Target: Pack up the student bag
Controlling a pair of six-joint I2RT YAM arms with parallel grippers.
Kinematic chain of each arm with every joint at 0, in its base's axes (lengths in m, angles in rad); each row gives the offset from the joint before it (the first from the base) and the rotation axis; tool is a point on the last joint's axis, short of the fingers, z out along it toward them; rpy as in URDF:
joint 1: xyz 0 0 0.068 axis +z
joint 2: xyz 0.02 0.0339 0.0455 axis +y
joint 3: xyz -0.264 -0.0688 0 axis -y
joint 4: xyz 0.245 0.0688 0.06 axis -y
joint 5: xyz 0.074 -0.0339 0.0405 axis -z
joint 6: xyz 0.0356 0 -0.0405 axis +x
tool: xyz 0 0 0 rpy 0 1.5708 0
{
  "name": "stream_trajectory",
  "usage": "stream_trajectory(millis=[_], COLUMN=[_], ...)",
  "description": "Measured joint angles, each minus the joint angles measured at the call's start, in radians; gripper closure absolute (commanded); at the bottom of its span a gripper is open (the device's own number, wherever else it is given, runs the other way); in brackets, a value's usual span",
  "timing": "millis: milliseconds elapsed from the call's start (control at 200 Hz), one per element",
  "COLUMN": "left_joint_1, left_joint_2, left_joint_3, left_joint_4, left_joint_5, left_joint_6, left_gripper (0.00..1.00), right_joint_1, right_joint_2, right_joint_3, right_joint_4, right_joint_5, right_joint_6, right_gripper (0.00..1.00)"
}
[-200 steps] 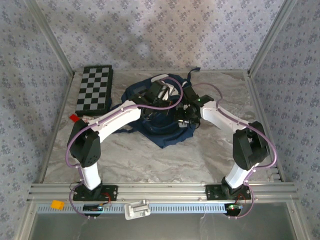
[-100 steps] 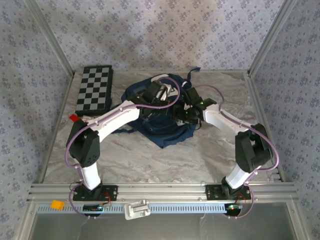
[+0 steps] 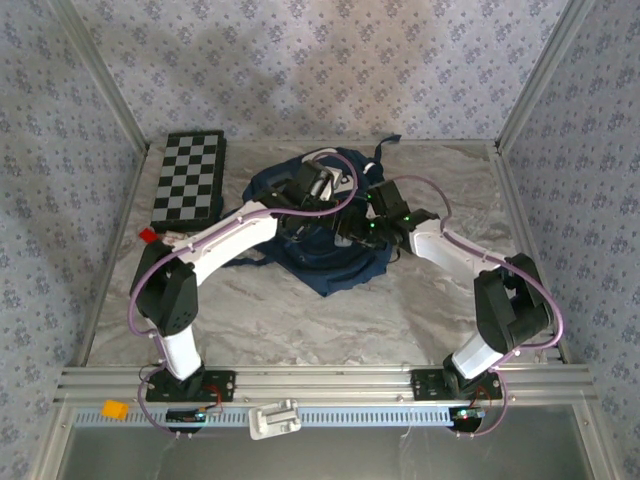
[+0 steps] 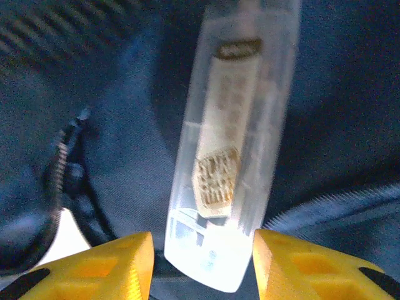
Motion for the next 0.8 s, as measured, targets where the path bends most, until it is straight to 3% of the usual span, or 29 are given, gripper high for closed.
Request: stream_trajectory(millis=[300, 505, 800], left_joint_1=[0.024, 0.024, 0.037], left_joint_2=[-0.011, -0.013, -0.019], left_joint_3=[0.0, -0.002, -0.022], left_joint_4=[-0.007, -0.006, -0.007], left_joint_5=[-0.002, 0.019, 0.033], left_joint_6=[-0.065, -0.093, -0.145], left_gripper=[1.0, 1.0, 1.0], right_joint_1=[0.028, 0.039, 0.063], right_joint_2=[0.074, -0.008, 0.105], right_joint_3=[-0.021, -0.098, -0.038], right_joint_4=[0.204, 0.202, 0.242], right_joint_5=[0.0, 0.046, 0.094], right_joint_6=[0.064, 0.079, 0.084], right_gripper=[0.46, 0.54, 0.56])
